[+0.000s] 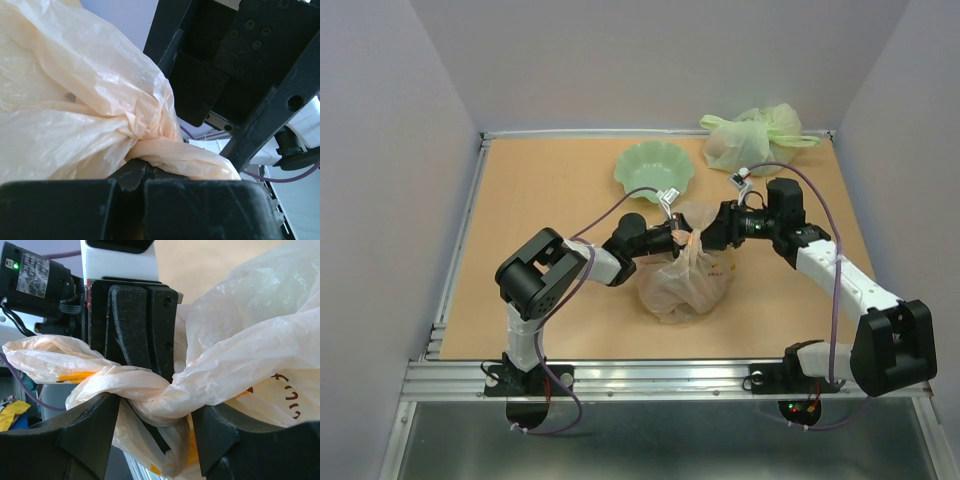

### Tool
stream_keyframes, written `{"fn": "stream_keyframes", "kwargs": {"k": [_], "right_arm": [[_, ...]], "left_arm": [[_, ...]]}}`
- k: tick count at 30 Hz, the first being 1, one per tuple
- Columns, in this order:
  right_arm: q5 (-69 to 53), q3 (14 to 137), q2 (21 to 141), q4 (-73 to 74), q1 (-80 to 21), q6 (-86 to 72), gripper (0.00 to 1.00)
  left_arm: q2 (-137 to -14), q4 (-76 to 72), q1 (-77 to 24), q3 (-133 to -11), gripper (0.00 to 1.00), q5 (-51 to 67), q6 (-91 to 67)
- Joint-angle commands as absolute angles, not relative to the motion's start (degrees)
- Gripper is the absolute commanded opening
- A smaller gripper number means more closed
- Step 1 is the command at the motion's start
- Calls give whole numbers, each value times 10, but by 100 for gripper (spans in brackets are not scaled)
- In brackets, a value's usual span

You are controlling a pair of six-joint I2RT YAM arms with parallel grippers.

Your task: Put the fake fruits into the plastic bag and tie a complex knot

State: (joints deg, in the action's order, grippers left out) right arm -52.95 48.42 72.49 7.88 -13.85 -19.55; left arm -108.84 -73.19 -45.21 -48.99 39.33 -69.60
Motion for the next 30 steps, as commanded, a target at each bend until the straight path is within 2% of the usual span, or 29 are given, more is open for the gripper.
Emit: {"fn": "stream_keyframes", "kwargs": {"k": [1,5,16,22,27,30], "right_arm": [[-560,461,729,-114,-170,-325,64],[-542,425,710,-210,-172,-386,66],[-504,400,657,-117,-171,-324,68],[-510,398,668,-123,-171,-330,68],[-517,368,702,-321,-184,-429,69],[-499,375,715,-373,-206,-458,69]], "left_arm": [[-1062,-909,-470,-526,0,396,-691],[-1043,-897,-454,-533,0,395,-685],[-984,-887,-417,-483,0,412,-679],[-983,-905,-423,-493,0,411,-696],[-1011,-927,-433,-516,0,410,-708],[-1016,-928,-434,-530,0,411,-708]]}}
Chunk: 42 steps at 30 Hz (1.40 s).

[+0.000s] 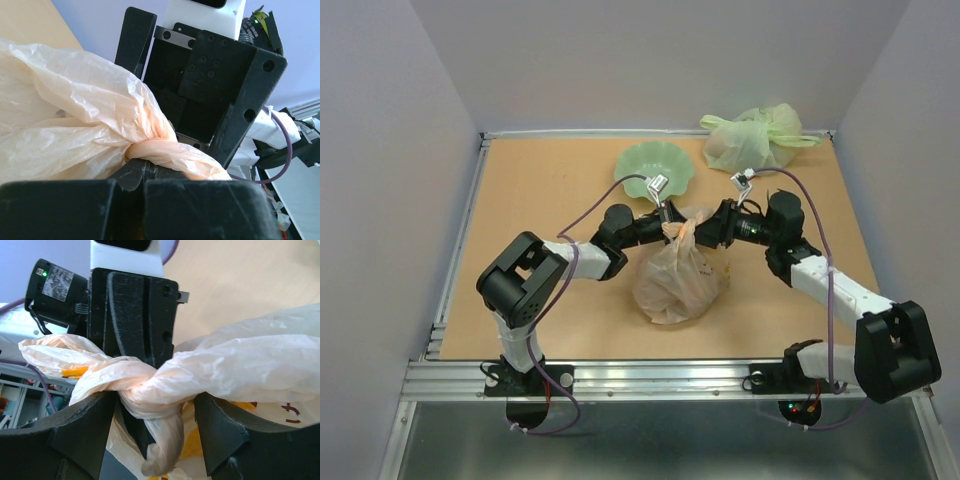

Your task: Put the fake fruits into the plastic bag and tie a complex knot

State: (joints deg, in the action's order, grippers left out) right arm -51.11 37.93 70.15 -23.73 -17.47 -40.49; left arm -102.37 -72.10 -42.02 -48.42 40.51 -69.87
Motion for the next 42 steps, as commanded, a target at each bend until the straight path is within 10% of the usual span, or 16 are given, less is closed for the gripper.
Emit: {"fn": "stream_keyframes", "kwargs": {"k": [1,13,16,30,42], "right_arm": [[-495,376,718,-401,-215,-466,69],[-464,338,707,-432,-220,-466,71],[-470,333,681,-287,-212,-377,100],[-473,489,570,191,-134,-152,100],[-538,485,579,248,-19,-141,43]], "left_arm": [[-1017,-927,-434,-538,0,416,-707],[-1021,-915,-423,-513,0,442,-678],[-1048,-932,-423,-481,0,439,-688],[-1073,-953,-424,-504,0,449,-693],[-1066,-963,-425,-503,0,457,-689]]}}
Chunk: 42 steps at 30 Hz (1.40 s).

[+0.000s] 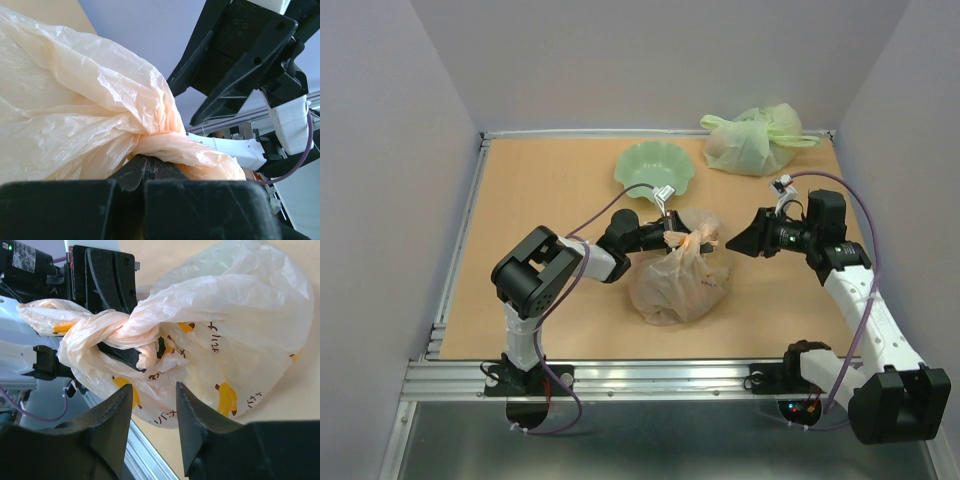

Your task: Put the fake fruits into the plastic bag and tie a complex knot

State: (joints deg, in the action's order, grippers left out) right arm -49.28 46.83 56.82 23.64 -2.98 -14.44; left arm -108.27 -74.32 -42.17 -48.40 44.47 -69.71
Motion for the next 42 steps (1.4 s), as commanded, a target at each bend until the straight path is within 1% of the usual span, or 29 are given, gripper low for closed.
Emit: {"fn": "stream_keyframes", "kwargs": {"k": [1,7,10,22,35,40,42], "right_arm": [[-554,485,589,242,-18,-153,42],[-593,447,593,164,-17,-253,42],[-592,431,598,130,-17,-280,43],[-584,417,629,74,-17,-308,44],[-592,390,627,43,-21,-336,45],[-590,390,638,37,-28,-339,43],[-591,390,641,32,-32,-342,41]], "left_arm": [[-1065,-964,-425,-503,0,457,-687],[-1070,-970,-430,-506,0,454,-691],[-1071,-974,-433,-509,0,455,-691],[-1073,-974,-437,-512,0,456,-690],[-1076,-972,-443,-511,0,454,-686],[-1076,-969,-446,-512,0,455,-681],[-1075,-967,-446,-512,0,455,-679]]}}
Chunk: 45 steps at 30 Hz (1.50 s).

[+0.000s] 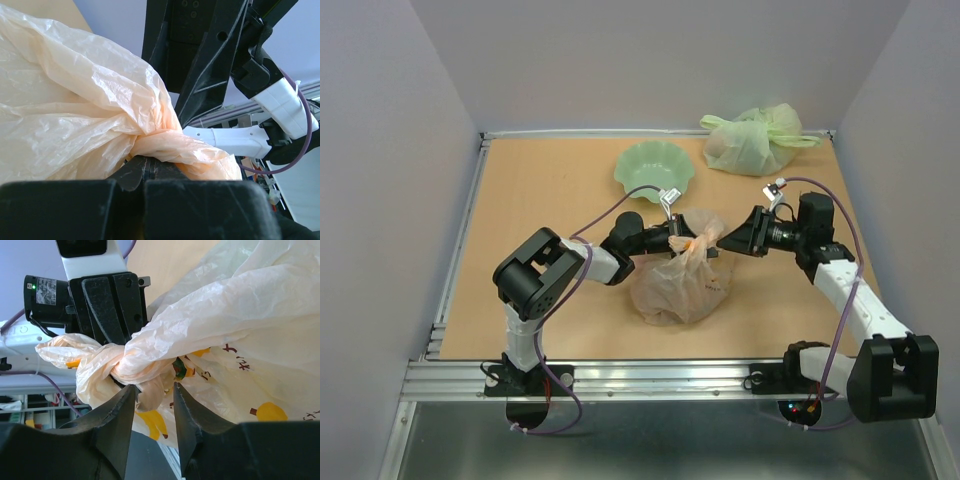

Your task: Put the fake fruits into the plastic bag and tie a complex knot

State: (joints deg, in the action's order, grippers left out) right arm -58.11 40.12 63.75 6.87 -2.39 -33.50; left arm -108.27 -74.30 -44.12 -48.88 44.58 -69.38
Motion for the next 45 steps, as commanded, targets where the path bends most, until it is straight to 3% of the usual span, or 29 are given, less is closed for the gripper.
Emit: {"fn": "stream_keyframes", "kwargs": {"k": [1,14,19,23,24,30,34,41,45], "right_arm": [[-591,391,642,31,-33,-342,39],[-599,383,637,29,-47,-346,36],[-593,386,639,29,-47,-346,20],[-594,389,641,30,-47,-343,0],[-594,391,641,30,-47,-342,0],[-586,402,631,33,-47,-322,0],[-584,423,628,45,-47,-300,0],[-580,452,626,93,-47,-245,0],[-569,472,622,131,-47,-215,0]], "left_arm": [[-1074,-965,-446,-512,0,456,-679],[-1072,-964,-446,-511,0,453,-675],[-1071,-963,-446,-508,0,457,-674],[-1062,-959,-445,-497,0,461,-667],[-1059,-958,-442,-490,0,462,-662],[-1004,-898,-419,-466,29,477,-601],[-919,-721,-382,-455,41,497,-459],[-789,-258,-262,-497,51,569,-144],[-747,-45,-250,-574,58,587,41]]}}
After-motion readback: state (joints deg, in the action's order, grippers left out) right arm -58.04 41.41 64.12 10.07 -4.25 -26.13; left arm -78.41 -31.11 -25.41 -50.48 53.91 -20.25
